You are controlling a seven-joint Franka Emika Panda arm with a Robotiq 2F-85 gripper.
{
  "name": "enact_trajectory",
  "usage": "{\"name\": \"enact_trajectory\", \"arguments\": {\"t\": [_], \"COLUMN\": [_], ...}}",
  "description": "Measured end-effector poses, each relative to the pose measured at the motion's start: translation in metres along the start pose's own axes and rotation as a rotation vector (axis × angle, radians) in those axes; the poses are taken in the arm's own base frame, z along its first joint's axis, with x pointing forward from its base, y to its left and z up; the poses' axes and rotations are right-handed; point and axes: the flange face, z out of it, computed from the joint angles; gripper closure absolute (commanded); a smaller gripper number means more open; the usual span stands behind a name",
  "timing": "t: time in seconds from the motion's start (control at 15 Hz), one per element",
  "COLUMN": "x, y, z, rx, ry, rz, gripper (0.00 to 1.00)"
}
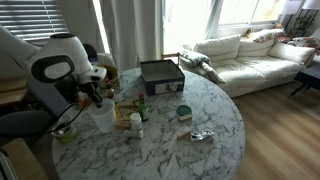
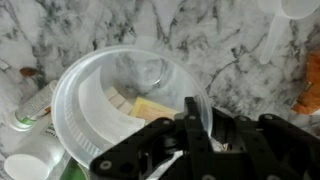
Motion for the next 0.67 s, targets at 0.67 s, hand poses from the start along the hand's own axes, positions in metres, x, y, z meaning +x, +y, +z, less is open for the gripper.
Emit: {"name": "enact_trajectory", "arguments": {"t": [0.67], "x": [-0.0005], "y": [-0.0044], "z": [-0.0037], "rx": [-0.253], "ry": [-0.025], "rz": [-0.06], "gripper": [0.98]}}
